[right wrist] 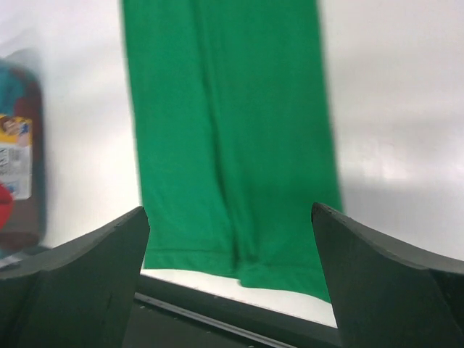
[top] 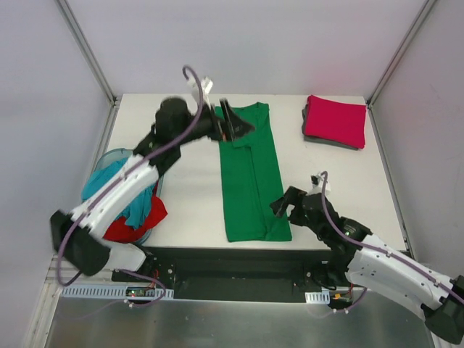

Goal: Fold and stack the t-shirts
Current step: Rotate the tshirt 90 degrees

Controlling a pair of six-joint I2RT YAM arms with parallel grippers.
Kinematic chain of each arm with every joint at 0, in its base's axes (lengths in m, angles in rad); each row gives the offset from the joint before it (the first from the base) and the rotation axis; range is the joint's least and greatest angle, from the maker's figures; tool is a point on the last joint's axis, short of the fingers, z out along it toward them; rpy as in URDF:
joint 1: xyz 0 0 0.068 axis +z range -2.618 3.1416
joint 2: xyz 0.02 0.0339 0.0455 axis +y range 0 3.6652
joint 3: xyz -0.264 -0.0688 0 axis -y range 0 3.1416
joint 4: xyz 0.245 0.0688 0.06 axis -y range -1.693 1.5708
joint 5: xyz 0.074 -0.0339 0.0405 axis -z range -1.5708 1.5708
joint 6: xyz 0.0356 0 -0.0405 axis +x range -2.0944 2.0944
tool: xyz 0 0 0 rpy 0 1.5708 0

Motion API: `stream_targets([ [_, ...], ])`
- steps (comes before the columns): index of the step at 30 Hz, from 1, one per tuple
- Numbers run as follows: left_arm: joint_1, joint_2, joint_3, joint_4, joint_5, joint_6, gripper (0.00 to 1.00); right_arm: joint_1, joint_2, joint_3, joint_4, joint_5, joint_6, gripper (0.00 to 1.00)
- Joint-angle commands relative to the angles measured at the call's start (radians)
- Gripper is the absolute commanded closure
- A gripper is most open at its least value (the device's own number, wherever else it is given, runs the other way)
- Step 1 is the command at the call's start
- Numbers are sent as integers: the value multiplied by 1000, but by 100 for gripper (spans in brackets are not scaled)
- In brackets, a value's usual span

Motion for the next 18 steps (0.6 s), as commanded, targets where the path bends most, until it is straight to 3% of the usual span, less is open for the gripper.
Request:
stream_targets([
  [1,-161,-257,-451,-90,-283,72,1,-14,-177,-118,-66,125,157,4],
  [5,-221,-408,-760,-108,-312,-93,1,-14,-339,-218,-77,96,214,4],
  [9,-273,-413,-892,-114,-255,-155,1,-16,-407,-268,-83,67,243,4],
  [12,-321,-379,-939,-102,-263,-205,3,-17,-372,-264,-108,54,266,4],
  [16,-374,-329,-969,-40,-266,-254,12,-16,-247,-229,-108,10,245,4],
  [18,-385,-300,-969,-26,-266,-264,25,-16,-179,-201,-128,1,243,4],
])
